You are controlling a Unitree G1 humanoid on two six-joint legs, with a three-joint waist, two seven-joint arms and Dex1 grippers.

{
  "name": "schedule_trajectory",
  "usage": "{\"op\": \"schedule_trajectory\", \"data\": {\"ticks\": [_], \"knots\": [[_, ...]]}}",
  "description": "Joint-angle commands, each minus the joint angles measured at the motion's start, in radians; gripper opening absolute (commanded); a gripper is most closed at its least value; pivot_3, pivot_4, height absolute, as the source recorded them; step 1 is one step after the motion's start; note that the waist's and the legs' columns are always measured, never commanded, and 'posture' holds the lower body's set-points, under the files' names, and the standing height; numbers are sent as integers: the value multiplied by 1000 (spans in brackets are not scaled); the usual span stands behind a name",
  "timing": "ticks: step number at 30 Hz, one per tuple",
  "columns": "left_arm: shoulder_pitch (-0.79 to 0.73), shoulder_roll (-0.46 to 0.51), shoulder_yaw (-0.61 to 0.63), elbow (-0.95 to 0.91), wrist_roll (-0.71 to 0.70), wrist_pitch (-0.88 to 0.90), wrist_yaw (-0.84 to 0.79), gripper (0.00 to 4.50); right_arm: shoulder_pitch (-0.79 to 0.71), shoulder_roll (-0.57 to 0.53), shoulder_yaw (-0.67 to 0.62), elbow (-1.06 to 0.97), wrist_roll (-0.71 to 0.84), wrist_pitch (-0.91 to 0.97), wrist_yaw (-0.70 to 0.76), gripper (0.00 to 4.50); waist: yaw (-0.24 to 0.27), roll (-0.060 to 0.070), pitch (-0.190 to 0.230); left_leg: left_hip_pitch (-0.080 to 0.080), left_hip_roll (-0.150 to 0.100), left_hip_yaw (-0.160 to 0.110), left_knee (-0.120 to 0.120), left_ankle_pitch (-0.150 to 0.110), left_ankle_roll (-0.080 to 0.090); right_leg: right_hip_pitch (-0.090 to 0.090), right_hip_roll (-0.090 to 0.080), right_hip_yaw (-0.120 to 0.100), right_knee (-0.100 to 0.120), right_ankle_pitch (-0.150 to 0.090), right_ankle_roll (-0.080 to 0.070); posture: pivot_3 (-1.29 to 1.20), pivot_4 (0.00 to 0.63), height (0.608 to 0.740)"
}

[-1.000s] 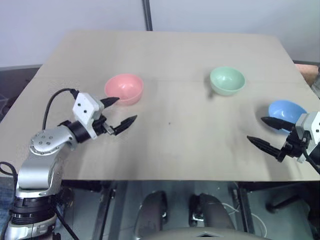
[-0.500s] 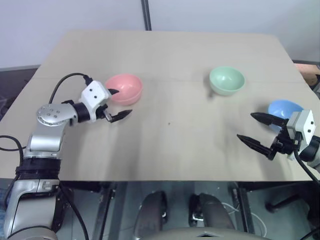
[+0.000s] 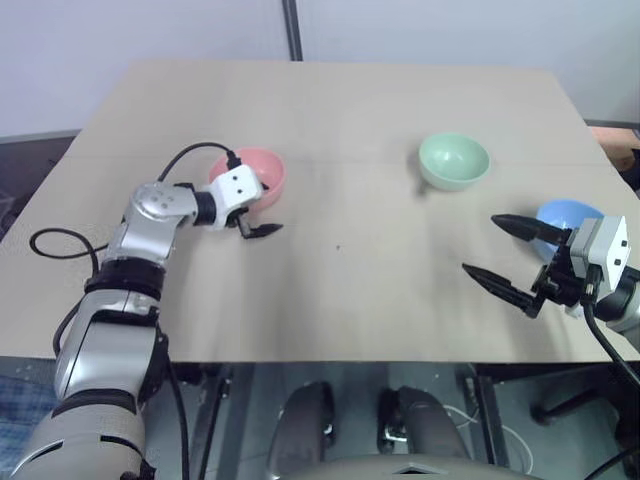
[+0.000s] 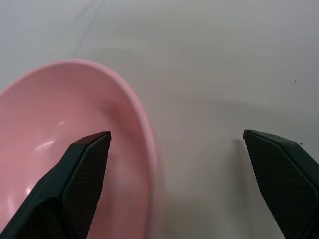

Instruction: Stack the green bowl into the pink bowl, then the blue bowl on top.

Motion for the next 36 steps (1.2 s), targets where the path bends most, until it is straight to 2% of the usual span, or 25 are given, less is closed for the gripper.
{"op": "schedule_trajectory", "data": {"ticks": [1, 2, 3, 6, 11, 12, 18, 23, 28, 36], "knots": [[-40, 0, -9, 35, 21, -45, -34, 4500, 3, 2, -21, -41, 17, -5, -15, 4463, 0, 0, 0, 0, 0, 0, 0, 0, 0, 0, 0, 0, 0, 0, 0, 0, 150, 740], [-51, -5, -9, 49, 22, -50, -38, 4500, 3, 1, -22, -43, 18, -5, -17, 4463, 0, 0, 0, 0, 0, 0, 0, 0, 0, 0, 0, 0, 0, 0, 0, 0, 150, 740], [-60, -10, -7, 62, 23, -51, -38, 4109, 5, 0, -24, -45, 20, -5, -18, 4500, 0, 0, 0, 0, 0, 0, 0, 0, 0, 0, 0, 0, 0, 0, 0, 0, 150, 740], [-86, -19, -3, 93, 24, -64, -46, 2816, 4, -2, -26, -43, 20, -5, -22, 4500, 0, 0, 0, 0, 0, 0, 1, 0, 0, 0, 0, 0, 0, 0, 0, 0, 150, 740], [-92, -24, -6, 106, 26, -86, -78, 335, 8, -6, -25, -33, 9, -12, -20, 4500, 0, 0, 0, 0, 0, 0, 1, 0, 0, 0, 0, 0, 1, 0, 0, 0, 150, 740], [-91, -25, -5, 102, 25, -90, -85, 37, 9, -6, -25, -32, 8, -13, -19, 4500, 0, 0, -1, 0, 0, 0, 1, 0, 0, 0, 0, 0, 1, 0, 0, 0, 150, 740], [-97, -51, 3, 13, -3, -126, -130, 37, 13, -1, -21, -25, 2, -18, -20, 4500, 0, -1, -1, 0, 0, -1, 2, 0, 0, 0, 0, 0, 1, 0, 0, 0, 150, 740], [0, -88, -38, -318, -167, -133, -382, 37, 3, -5, -19, -10, -6, -23, -20, 4500, -1, -1, -1, -5, 1, -4, 8, 0, 0, 0, 0, -2, 1, 0, 0, 0, 150, 740], [41, -80, -100, -516, -239, -83, -508, 37, -9, -14, -22, 2, -6, -22, -15, 4500, -2, 0, -1, -5, 1, -4, 11, 0, 0, -1, 2, -2, 5, 0, 0, 0, 150, 740], [2, -15, -187, -556, -263, -122, -516, 37, -2, -6, -24, -10, -14, -23, -24, 4500, 0, 0, -1, -4, 1, -5, 15, -3, 5, -1, 0, -2, 11, 0, 0, 0, 150, 740]]}}
